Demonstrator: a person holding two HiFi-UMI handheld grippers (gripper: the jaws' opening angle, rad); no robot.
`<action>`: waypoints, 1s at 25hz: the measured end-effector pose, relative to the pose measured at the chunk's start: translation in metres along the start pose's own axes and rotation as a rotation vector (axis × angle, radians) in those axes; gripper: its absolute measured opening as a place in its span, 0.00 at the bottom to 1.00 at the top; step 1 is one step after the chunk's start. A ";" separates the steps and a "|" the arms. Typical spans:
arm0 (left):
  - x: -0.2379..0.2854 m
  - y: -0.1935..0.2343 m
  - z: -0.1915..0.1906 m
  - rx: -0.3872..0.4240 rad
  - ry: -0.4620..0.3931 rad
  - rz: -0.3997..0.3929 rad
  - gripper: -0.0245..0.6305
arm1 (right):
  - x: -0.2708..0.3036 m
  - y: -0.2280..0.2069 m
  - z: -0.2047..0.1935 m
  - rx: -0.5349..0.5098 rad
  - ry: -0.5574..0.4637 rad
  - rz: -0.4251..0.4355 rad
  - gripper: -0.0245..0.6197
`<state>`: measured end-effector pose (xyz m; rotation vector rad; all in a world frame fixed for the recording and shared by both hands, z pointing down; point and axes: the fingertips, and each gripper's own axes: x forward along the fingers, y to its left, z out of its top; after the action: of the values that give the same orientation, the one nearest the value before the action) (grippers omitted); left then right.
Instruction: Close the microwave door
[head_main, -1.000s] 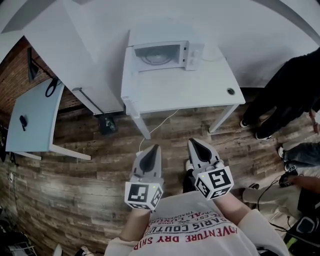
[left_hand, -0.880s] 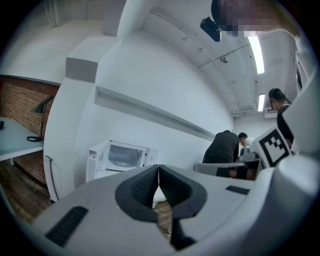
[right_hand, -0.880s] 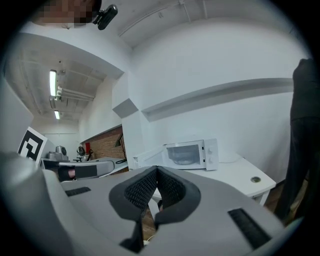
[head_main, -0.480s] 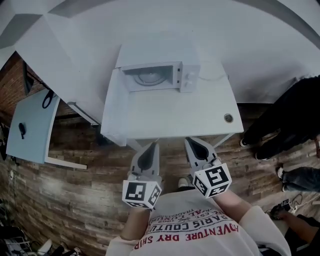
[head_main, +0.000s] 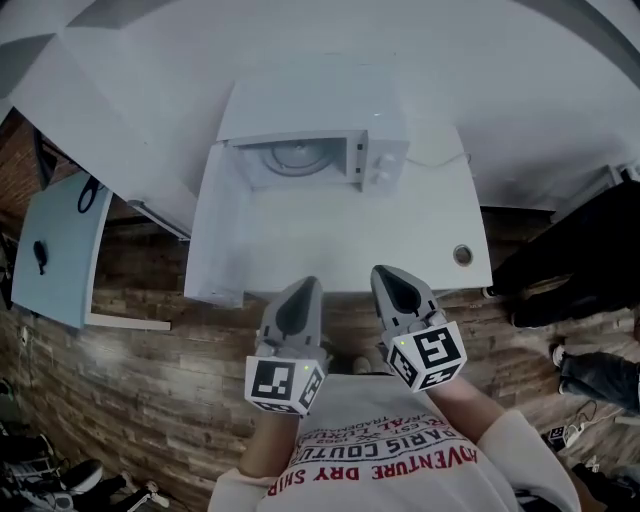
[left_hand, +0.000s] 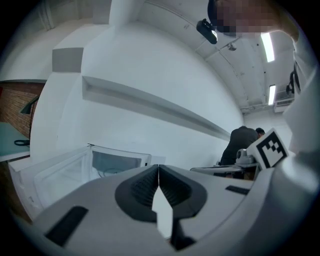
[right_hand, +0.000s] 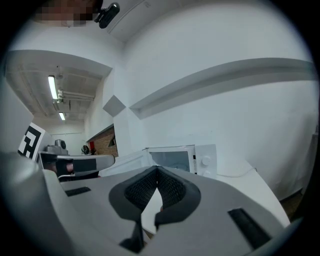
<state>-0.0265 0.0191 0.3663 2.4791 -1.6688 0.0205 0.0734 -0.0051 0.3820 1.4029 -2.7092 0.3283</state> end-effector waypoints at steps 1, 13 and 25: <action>0.008 0.007 -0.001 -0.004 0.005 0.005 0.05 | 0.008 -0.004 0.000 0.002 0.004 -0.002 0.06; 0.127 0.085 0.015 -0.015 0.018 -0.074 0.05 | 0.119 -0.067 0.029 -0.012 0.017 -0.125 0.06; 0.200 0.113 0.015 -0.029 0.061 -0.060 0.05 | 0.181 -0.137 0.055 -0.031 0.041 -0.175 0.06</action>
<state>-0.0561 -0.2090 0.3839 2.4797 -1.5594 0.0632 0.0821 -0.2384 0.3786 1.5912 -2.5251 0.2976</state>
